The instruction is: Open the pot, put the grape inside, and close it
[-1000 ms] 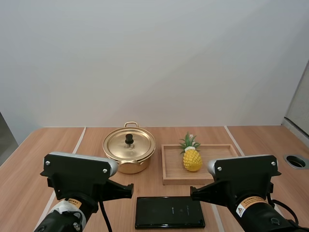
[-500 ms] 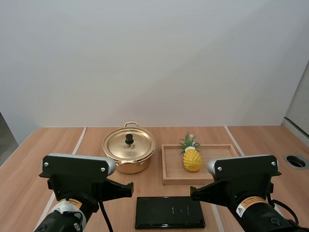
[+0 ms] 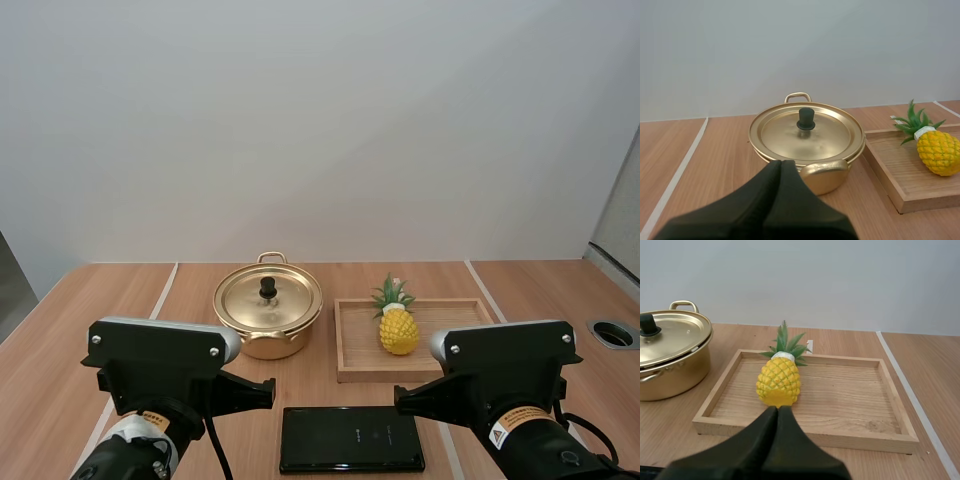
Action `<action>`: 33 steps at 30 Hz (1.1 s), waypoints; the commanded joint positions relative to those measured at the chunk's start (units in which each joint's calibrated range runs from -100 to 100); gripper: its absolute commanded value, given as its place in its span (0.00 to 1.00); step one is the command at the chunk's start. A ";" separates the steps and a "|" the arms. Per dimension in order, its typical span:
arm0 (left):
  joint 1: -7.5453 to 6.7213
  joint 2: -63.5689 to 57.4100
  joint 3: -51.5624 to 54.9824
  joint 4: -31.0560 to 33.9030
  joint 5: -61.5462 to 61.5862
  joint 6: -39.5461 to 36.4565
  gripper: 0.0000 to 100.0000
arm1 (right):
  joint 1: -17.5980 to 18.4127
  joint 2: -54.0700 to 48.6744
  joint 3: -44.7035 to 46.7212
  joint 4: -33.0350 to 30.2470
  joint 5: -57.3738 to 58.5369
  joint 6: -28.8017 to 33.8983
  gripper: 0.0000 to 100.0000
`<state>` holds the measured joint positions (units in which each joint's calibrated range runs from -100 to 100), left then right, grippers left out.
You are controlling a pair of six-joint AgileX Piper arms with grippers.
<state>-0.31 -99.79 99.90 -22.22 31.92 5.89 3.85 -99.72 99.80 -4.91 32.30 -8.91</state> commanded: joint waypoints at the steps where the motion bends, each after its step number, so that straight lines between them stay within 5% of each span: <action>1: -0.06 -0.21 0.10 0.60 -0.26 -0.61 0.00 | -0.26 -0.28 0.20 -0.02 -0.91 -0.04 0.00; 9: -0.06 -0.21 0.10 2.40 -0.06 -3.15 0.00 | -0.26 -0.28 0.20 -0.02 -0.91 -0.04 0.00; 19: -0.06 -0.21 0.10 22.22 -0.24 -24.89 0.00 | -0.26 -0.28 0.20 -0.02 -0.91 -0.04 0.00; 33: -0.46 -0.21 0.10 22.84 -0.41 -25.44 0.00 | -0.26 -0.28 0.20 -0.02 -0.91 -0.04 0.00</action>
<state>-0.58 -99.79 99.90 0.00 31.92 -19.05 3.85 -99.72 99.80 -4.91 32.30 -8.91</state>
